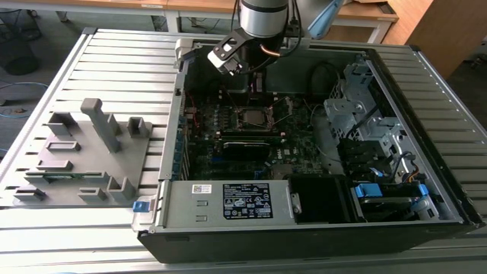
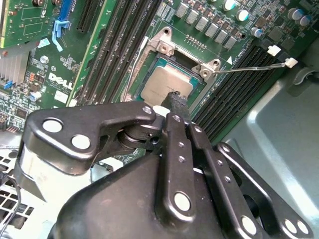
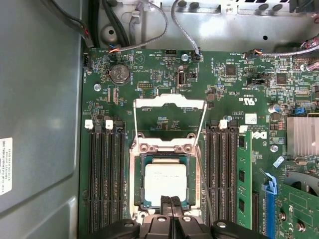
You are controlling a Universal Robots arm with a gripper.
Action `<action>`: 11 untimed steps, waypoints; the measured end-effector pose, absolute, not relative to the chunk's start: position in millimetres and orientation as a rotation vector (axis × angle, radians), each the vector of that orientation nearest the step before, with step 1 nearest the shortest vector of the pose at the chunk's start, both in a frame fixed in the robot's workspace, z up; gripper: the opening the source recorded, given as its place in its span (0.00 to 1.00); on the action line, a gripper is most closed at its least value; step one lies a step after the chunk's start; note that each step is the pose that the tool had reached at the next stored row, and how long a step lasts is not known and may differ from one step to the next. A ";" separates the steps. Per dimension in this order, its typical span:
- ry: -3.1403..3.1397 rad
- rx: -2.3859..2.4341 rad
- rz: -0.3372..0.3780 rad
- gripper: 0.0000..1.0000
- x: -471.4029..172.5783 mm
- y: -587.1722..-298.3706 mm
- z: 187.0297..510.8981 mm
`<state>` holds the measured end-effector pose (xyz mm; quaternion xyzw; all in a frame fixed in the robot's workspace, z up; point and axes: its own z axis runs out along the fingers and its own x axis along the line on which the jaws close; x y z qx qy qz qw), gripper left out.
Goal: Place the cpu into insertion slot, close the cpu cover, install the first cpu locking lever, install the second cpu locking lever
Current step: 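Close the cpu cover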
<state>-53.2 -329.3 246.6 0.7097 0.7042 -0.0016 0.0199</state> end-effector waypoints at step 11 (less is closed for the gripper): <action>2.185 2.202 -0.005 0.10 -53.2 -329.4 250.7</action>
